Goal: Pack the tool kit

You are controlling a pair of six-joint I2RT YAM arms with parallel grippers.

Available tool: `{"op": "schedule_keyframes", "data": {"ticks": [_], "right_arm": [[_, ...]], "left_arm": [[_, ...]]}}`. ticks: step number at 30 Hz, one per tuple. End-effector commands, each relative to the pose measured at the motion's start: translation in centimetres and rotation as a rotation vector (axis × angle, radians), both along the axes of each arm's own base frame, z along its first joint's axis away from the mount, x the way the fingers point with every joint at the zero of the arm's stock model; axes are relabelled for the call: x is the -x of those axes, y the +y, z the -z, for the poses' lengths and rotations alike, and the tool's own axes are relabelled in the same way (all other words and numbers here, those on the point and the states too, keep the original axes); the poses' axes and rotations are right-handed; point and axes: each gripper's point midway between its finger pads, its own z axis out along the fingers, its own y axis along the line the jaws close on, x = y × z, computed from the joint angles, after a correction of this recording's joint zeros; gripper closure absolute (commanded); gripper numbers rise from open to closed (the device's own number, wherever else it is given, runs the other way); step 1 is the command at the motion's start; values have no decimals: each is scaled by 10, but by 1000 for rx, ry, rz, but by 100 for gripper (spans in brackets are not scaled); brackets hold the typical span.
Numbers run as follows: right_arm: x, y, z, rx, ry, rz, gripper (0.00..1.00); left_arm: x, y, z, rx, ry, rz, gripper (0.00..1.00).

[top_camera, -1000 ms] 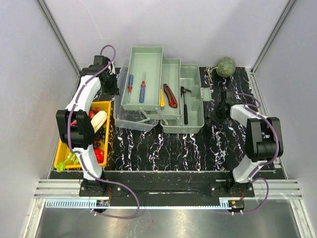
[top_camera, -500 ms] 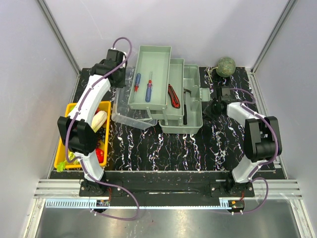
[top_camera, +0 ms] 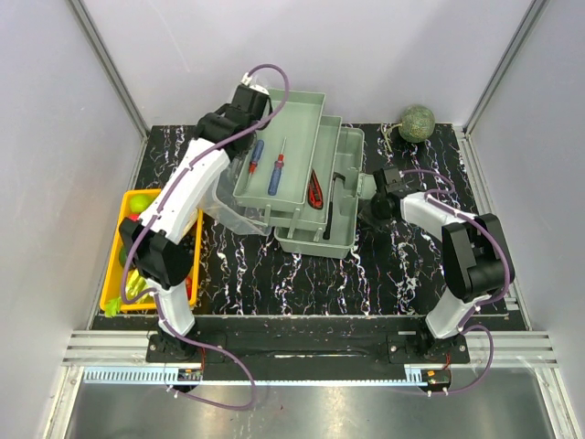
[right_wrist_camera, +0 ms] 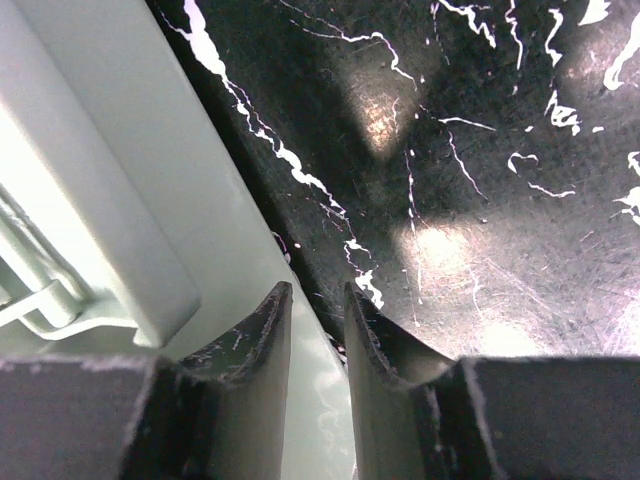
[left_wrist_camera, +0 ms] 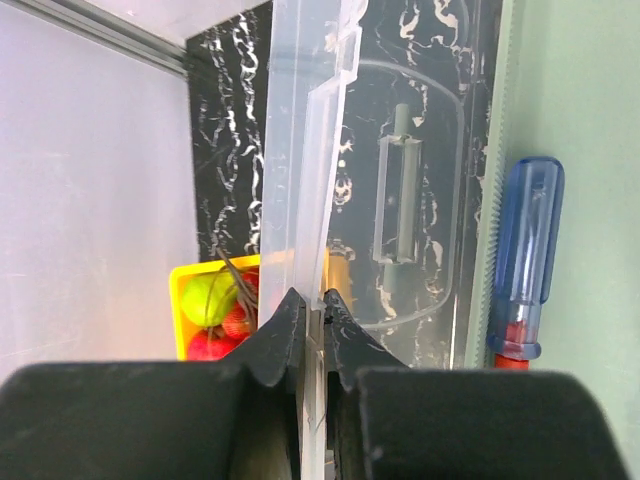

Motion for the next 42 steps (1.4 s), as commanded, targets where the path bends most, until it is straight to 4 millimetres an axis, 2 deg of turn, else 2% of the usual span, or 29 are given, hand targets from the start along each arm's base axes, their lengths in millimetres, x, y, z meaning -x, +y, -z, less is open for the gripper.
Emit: {"op": "schedule_keyframes", "data": {"ticks": [1,8,11,17,26,29,38,42], "right_arm": [[-8,29,-20,-80,-49,30,67],[-11,35,-22,-104,-38,77,67],[-15,38,-22,-119,-38,73,68],[-27,59,-19,-186,-49,-22,67],[-34,91,-15,-340,-100,-149,66],[-36,99,-16,-385,-107,-163,66],[-35,114,-14,-442,-113,-168,66],[-35,113,-11,-444,-110,-157,66]], "left_arm": [[-4,-45,-36,7,-146,64,100],[2,-59,-30,-214,-165,28,100],[7,-69,-29,-258,-172,32,100],[17,-87,-37,-260,-213,27,100],[32,-104,-49,-283,-255,35,100],[34,-113,-50,-312,-263,44,97],[39,-136,-45,-332,-266,87,88],[42,-149,-41,-333,-264,113,83]]}}
